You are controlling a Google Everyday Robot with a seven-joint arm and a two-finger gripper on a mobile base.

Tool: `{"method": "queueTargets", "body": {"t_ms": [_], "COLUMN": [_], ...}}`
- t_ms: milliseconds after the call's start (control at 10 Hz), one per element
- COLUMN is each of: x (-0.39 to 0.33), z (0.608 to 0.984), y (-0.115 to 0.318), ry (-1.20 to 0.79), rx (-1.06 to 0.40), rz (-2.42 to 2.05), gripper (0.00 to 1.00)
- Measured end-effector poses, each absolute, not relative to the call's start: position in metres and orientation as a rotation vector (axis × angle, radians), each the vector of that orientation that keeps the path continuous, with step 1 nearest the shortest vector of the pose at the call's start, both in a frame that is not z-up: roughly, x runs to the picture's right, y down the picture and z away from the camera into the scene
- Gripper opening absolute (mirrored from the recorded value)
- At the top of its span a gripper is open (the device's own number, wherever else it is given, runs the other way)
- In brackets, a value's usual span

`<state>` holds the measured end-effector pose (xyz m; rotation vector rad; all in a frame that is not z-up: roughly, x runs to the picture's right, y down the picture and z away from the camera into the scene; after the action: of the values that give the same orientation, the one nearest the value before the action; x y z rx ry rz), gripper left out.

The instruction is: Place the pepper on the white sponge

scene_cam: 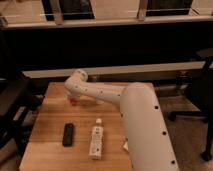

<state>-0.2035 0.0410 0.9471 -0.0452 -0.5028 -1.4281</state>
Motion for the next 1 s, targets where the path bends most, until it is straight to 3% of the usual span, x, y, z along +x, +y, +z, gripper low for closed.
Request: {"method": "queueTargets", "body": {"t_ms": [400,1000], "x": [-0.221,-0.209], "z": [0.888,0.862], "y": [0.01,0.004], "ry": [-0.507,-0.488], "rx": [0.122,0.133], "rz": [-1.419,-1.416], "gripper": [0.0,0.0]}}
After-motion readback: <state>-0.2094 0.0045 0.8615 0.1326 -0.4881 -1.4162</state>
